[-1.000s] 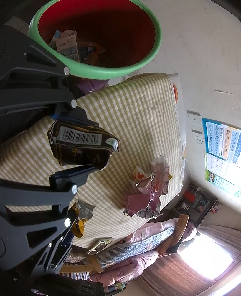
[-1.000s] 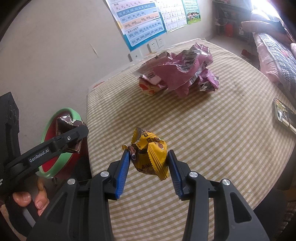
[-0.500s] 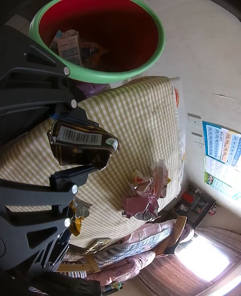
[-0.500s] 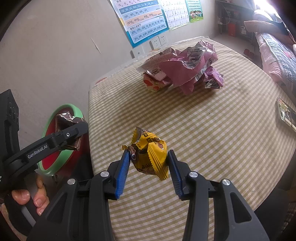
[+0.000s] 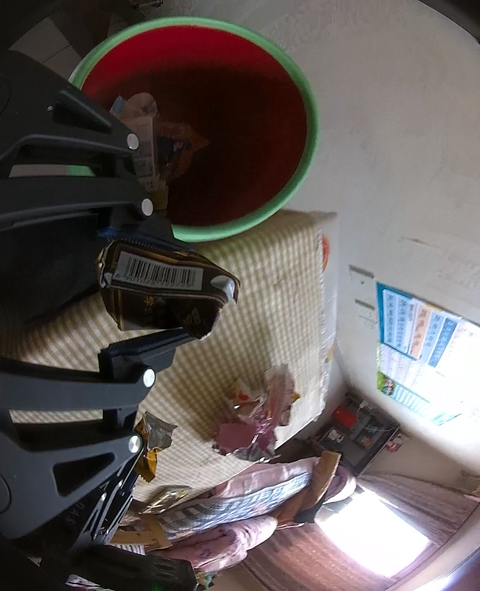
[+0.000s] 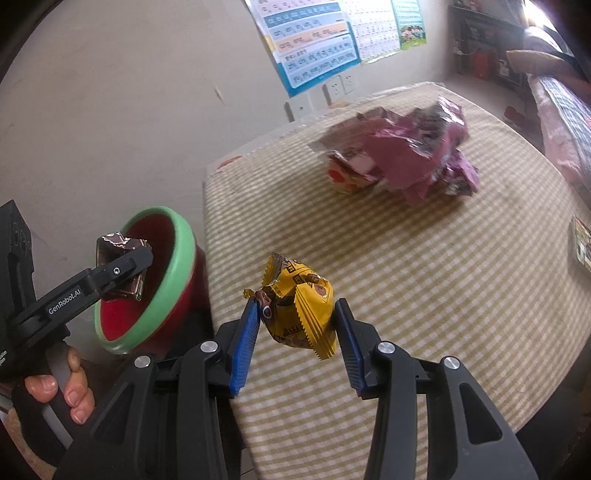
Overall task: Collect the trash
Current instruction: 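Carry the brown wrapper and gold wrapper together over the red bin, then open both grippers to drop the brown and gold wrappers into the bin, then grasp the pink snack bag with the right gripper while the left grasps a pink-white wrapper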
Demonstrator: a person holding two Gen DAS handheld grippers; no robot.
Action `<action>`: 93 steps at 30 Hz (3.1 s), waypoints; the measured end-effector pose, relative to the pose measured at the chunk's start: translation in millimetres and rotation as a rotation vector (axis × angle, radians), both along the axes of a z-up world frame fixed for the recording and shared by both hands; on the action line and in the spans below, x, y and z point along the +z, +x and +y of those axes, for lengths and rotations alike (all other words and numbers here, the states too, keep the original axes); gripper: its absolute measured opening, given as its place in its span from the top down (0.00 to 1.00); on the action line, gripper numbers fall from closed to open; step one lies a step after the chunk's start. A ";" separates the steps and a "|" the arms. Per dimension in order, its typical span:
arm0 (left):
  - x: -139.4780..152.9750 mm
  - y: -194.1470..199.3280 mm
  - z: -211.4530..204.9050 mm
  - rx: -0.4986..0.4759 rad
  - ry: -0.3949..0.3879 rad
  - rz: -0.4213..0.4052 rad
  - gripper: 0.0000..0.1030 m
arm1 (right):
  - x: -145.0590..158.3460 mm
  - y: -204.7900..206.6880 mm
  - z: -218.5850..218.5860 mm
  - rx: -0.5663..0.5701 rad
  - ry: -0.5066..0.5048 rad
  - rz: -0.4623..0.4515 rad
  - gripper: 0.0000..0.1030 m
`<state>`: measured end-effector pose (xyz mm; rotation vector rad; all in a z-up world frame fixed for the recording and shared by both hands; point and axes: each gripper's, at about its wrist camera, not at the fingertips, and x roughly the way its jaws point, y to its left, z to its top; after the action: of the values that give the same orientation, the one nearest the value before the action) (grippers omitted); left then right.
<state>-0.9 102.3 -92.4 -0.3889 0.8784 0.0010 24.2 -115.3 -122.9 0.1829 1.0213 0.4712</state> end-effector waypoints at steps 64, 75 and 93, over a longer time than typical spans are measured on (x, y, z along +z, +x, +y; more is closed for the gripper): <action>-28.2 -37.8 124.2 0.301 0.032 0.017 0.33 | 43.3 65.0 102.5 0.110 0.073 -0.061 0.39; -13.3 -10.5 76.2 0.157 0.050 -0.009 0.32 | 14.6 159.2 -91.0 -0.508 0.006 0.000 0.34; -2.2 62.2 -61.7 -0.178 0.058 -0.031 0.33 | 26.3 108.6 -123.5 -0.333 0.192 0.011 0.70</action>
<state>61.3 40.6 -94.6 -0.2554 0.8777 -0.1430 132.8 -238.8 -96.6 0.5183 0.9333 0.2635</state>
